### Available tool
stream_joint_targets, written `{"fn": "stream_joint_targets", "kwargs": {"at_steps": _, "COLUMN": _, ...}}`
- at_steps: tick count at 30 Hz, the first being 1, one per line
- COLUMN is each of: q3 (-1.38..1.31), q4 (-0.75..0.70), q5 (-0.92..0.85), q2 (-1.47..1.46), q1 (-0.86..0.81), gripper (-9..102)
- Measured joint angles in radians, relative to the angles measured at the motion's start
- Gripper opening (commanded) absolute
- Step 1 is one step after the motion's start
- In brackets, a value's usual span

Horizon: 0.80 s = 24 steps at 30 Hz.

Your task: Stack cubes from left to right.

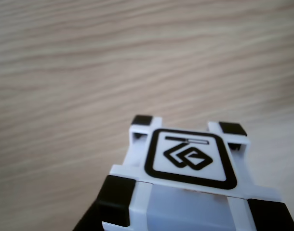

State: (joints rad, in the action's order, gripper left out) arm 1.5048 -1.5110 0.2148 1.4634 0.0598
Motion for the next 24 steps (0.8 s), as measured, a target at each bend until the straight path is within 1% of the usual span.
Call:
{"fn": "stream_joint_targets", "kwargs": {"at_steps": 4, "q3": -0.005, "q4": -0.021, "q5": -0.011, "q2": 0.044, "q1": 0.0, "gripper": 1}}
{"fn": "stream_joint_targets", "kwargs": {"at_steps": 12, "q3": -0.006, "q4": -0.173, "q5": 0.048, "q2": 0.117, "q1": 0.0, "gripper": 1}}
{"fn": "stream_joint_targets", "kwargs": {"at_steps": 24, "q3": -0.006, "q4": -0.196, "q5": -0.023, "q2": 0.265, "q1": -0.005, "gripper": 1}}
